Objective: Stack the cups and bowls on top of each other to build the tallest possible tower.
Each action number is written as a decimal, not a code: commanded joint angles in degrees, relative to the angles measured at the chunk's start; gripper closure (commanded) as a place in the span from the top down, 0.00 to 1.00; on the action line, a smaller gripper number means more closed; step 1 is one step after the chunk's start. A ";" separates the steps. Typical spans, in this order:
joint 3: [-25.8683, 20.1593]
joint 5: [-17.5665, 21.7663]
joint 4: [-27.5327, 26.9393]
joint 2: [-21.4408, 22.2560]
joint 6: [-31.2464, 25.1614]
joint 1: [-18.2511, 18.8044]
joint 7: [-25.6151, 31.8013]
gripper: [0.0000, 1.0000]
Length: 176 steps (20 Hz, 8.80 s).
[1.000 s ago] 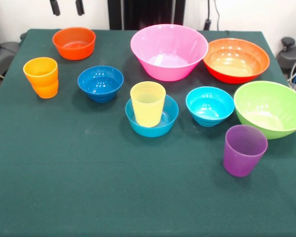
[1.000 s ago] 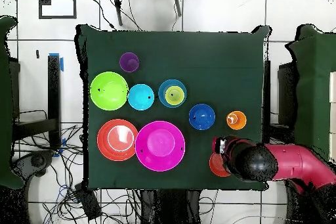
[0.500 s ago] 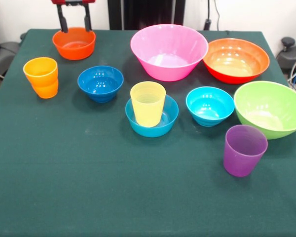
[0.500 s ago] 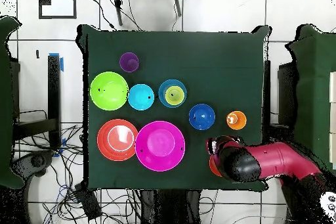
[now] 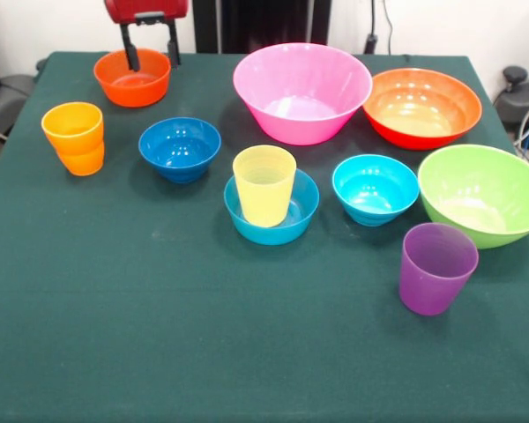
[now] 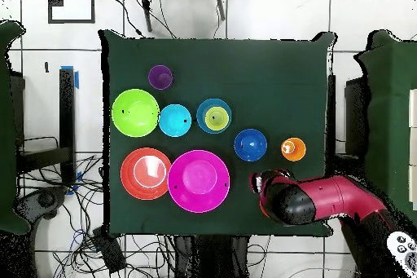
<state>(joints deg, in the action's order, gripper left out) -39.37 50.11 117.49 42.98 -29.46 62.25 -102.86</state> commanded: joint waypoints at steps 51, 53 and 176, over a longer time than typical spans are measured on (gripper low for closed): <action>2.37 3.47 1.00 0.95 -12.10 4.06 12.47 1.00; 1.98 4.29 1.25 0.85 -10.96 4.42 11.90 1.00; -0.99 11.59 1.93 -8.96 2.45 11.77 9.34 0.00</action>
<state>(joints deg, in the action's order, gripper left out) -37.47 62.51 118.62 34.65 -25.99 75.49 -102.86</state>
